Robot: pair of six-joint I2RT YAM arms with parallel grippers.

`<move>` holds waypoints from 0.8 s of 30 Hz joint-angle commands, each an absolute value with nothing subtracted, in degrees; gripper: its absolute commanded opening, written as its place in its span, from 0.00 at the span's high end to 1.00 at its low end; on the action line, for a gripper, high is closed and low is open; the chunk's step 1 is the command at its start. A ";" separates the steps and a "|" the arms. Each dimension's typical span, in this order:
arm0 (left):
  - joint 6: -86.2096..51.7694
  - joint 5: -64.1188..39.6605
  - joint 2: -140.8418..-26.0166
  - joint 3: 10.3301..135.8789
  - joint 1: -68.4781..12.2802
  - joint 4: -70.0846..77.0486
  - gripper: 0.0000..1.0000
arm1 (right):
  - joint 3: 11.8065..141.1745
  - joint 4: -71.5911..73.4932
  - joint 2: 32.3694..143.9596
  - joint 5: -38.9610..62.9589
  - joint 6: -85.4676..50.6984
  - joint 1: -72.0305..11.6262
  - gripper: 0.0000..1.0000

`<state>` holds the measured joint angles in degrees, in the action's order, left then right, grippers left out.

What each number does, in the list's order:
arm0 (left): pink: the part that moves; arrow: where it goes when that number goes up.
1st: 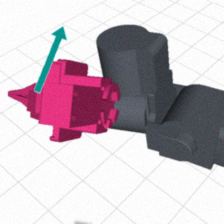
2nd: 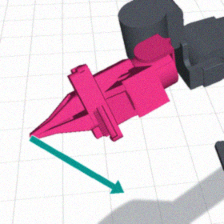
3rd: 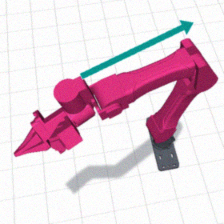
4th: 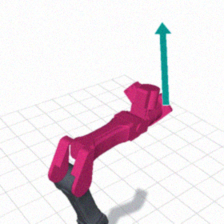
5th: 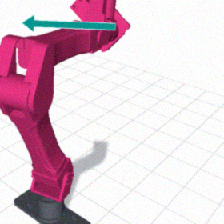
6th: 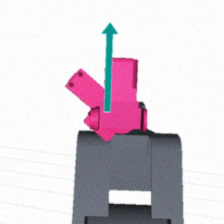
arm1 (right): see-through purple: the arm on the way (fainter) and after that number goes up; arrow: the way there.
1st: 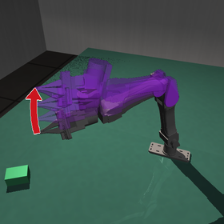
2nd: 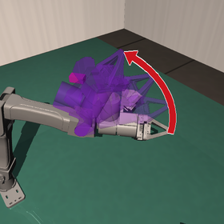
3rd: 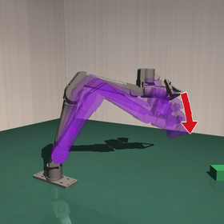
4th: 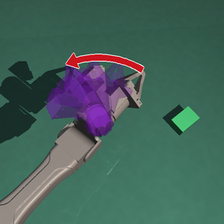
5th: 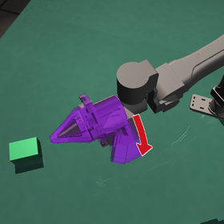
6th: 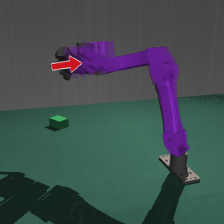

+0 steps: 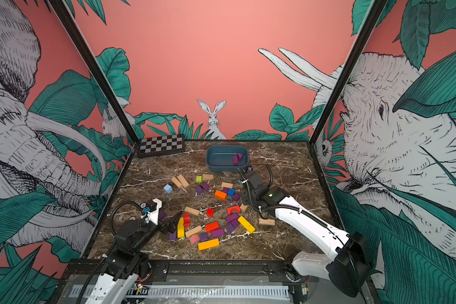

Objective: Pick purple bricks into the storage bin
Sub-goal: Place the building block in the storage box.

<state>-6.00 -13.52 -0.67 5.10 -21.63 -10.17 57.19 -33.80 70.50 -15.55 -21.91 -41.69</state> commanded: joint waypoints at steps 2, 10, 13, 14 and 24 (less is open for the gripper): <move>-5.89 -13.68 -0.26 4.97 -21.86 -10.31 0.01 | 60.49 -36.61 70.06 -17.65 -20.53 -42.06 0.76; -5.80 -13.03 -0.26 4.89 -21.84 -10.16 0.01 | 68.33 -44.03 68.00 -20.62 -19.28 -42.07 0.76; -5.76 -13.00 -0.29 4.92 -21.78 -10.12 0.01 | 73.34 -47.24 69.36 -21.57 -18.49 -41.95 0.76; -5.76 -12.85 -0.26 4.90 -21.85 -10.19 0.01 | 74.65 -47.54 70.18 -21.41 -18.46 -41.92 0.76; -5.71 -12.15 -0.26 4.94 -21.83 -10.28 0.01 | 92.13 -43.84 91.07 -15.04 -14.11 -37.33 0.76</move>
